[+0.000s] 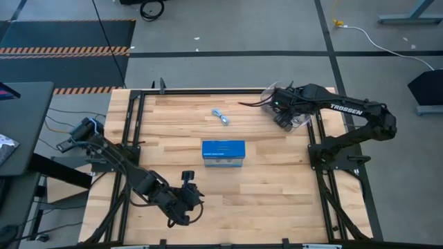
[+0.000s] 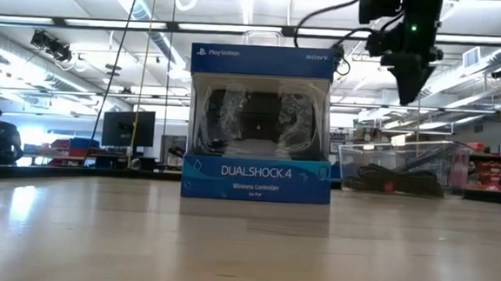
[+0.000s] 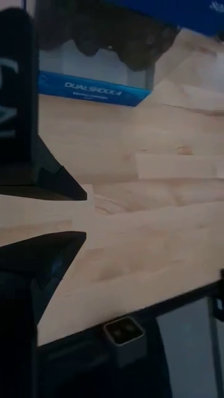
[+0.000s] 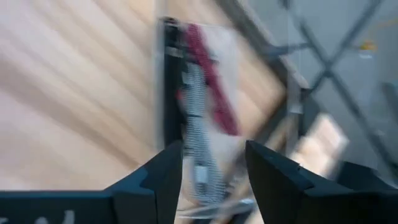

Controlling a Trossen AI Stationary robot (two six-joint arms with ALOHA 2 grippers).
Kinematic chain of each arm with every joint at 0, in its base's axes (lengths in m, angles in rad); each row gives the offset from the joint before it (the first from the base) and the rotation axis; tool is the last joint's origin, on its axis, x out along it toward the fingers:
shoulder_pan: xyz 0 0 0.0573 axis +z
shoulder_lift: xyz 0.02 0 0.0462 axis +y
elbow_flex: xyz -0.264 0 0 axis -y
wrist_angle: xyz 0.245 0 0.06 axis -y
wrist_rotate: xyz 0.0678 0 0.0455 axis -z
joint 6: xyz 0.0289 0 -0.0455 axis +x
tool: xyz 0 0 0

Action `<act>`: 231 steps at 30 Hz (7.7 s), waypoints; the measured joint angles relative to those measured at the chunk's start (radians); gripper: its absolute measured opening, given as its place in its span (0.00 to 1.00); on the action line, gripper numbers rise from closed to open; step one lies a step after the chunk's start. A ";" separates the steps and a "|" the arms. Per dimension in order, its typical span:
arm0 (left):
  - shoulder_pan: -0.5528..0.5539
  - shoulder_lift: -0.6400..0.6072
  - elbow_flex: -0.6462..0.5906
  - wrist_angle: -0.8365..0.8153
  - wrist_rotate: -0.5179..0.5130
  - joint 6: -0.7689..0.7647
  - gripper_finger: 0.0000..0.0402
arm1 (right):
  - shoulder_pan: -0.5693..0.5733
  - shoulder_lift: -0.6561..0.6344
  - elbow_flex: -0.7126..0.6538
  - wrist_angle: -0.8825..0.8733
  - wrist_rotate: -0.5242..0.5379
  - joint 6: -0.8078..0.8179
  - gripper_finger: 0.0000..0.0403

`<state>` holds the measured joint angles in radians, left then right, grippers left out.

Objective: Pick and place USB-C Cables
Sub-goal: Put the white charger cable into the container, then put the blue charger cable into the container

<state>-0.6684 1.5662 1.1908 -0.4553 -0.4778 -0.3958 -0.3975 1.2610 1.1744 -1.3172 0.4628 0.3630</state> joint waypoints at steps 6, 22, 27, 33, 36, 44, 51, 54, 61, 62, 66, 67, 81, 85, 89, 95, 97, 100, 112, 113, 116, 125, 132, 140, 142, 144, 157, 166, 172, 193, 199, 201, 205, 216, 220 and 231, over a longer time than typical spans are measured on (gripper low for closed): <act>0.001 -0.036 0.000 -0.054 -0.028 0.019 0.24 | 0.003 0.032 -0.001 0.070 0.004 -0.008 0.44; 0.293 -0.256 0.000 -0.198 0.026 0.138 0.24 | -0.120 0.155 -0.180 0.076 0.086 -0.051 0.43; 0.392 -0.273 0.000 -0.200 0.092 0.208 0.24 | -0.164 0.154 -0.232 0.039 0.082 -0.073 0.43; 0.488 -0.273 0.000 -0.202 0.173 0.296 0.24 | -0.205 0.153 -0.234 0.040 0.066 -0.102 0.43; 0.540 -0.273 0.000 -0.220 0.206 0.330 0.24 | -0.213 0.150 -0.227 0.051 0.042 -0.105 0.42; 0.687 -0.315 0.000 -0.239 0.287 0.404 0.24 | -0.216 0.150 -0.227 0.090 -0.037 -0.136 0.42; 0.781 -0.379 0.000 -0.234 0.365 0.432 0.25 | -0.218 0.151 -0.227 0.222 -0.068 -0.190 0.42; 0.799 -0.392 0.000 -0.234 0.367 0.419 0.25 | -0.217 0.153 -0.219 0.236 -0.097 -0.264 0.42; 0.807 -0.412 -0.001 -0.263 0.348 0.407 0.25 | -0.214 0.080 -0.114 0.131 -0.045 -0.206 0.42; 0.807 -0.413 0.000 -0.257 0.326 0.410 0.25 | -0.211 0.060 -0.103 0.131 -0.067 -0.195 0.42; 0.821 -0.408 -0.001 -0.191 0.263 0.532 0.25 | -0.191 -0.016 -0.073 0.179 -0.132 -0.183 0.42; 0.835 -0.407 -0.001 -0.164 0.272 0.562 0.25 | -0.185 -0.034 -0.070 0.205 -0.142 -0.183 0.42; 1.258 -0.290 0.000 0.082 0.846 0.652 0.24 | -0.062 -0.102 -0.075 0.508 -0.384 -0.372 0.42; 1.325 -0.194 0.000 0.100 0.926 0.643 0.24 | -0.053 -0.062 -0.130 0.628 -0.381 -0.425 0.42; 1.355 -0.143 0.000 0.107 0.958 0.650 0.24 | -0.057 -0.019 -0.154 0.712 -0.381 -0.465 0.42; 1.349 -0.087 0.000 0.053 1.044 0.712 0.24 | -0.076 0.033 -0.155 0.805 -0.438 -0.498 0.42; 1.348 -0.064 0.000 0.020 1.077 0.765 0.24 | -0.095 0.053 -0.155 0.824 -0.442 -0.498 0.42; 1.360 -0.029 -0.001 -0.038 1.146 0.886 0.24 | -0.132 0.080 -0.155 0.854 -0.444 -0.498 0.42; 1.509 0.025 -0.001 -0.035 1.155 0.994 0.24 | -0.259 0.111 -0.155 1.033 -0.520 -0.374 0.42; 1.508 0.025 -0.001 -0.026 1.146 0.997 0.24 | -0.263 0.111 -0.156 1.050 -0.531 -0.358 0.42; 1.491 0.042 0.000 -0.024 1.090 1.054 0.24 | -0.268 0.111 -0.156 1.101 -0.548 -0.335 0.42; 1.449 0.139 -0.001 -0.059 1.027 1.115 0.24 | -0.231 0.111 -0.155 1.223 -0.568 -0.333 0.42; 1.294 0.174 0.002 -0.045 0.788 1.106 0.23 | -0.186 0.111 -0.155 1.265 -0.570 -0.411 0.42; 1.208 0.201 0.003 -0.066 0.484 1.053 0.41 | -0.166 0.111 -0.155 1.325 -0.572 -0.549 0.42; 1.203 0.196 0.003 -0.064 0.478 1.050 0.46 | -0.166 0.111 -0.156 1.323 -0.580 -0.567 0.42; 1.194 0.194 0.003 -0.061 0.463 1.052 0.52 | -0.167 0.111 -0.155 1.308 -0.593 -0.577 0.42; 1.153 0.315 0.283 -0.215 0.604 1.111 0.48 | -0.169 0.111 -0.155 1.233 -0.697 -0.605 0.42; 1.175 0.452 0.433 -0.398 0.647 1.125 0.39 | -0.169 0.105 -0.155 1.092 -0.699 -0.598 0.42; 1.157 0.482 0.435 -0.364 0.636 1.133 0.39 | -0.169 0.102 -0.155 1.079 -0.698 -0.591 0.42; 1.184 0.523 0.433 -0.361 0.647 0.925 0.39 | -0.195 0.102 -0.155 1.167 -0.700 -0.596 0.42; 1.191 0.523 0.433 -0.321 0.662 0.910 0.39 | -0.219 0.102 -0.155 1.107 -0.703 -0.540 0.42; 1.209 0.523 0.433 -0.329 0.663 0.912 0.39 | -0.227 0.102 -0.155 1.057 -0.703 -0.535 0.42; 1.280 0.518 0.430 -0.337 0.829 0.881 0.37 | -0.242 0.102 -0.155 1.022 -0.702 -0.486 0.42; 1.363 0.373 0.416 -0.293 0.926 0.827 0.26 | -0.232 0.102 -0.155 1.023 -0.640 -0.459 0.42; 1.361 0.274 0.404 -0.217 0.864 0.787 0.22 | -0.223 0.109 -0.155 1.021 -0.647 -0.452 0.42; 1.328 -0.086 -0.058 0.448 0.793 0.522 0.17 | -0.189 0.227 -0.046 0.844 -0.715 -0.481 0.42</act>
<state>0.6598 1.4801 1.1327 -0.0077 0.3151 0.1265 -0.5868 1.4882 1.1286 -0.4732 -0.2518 -0.1180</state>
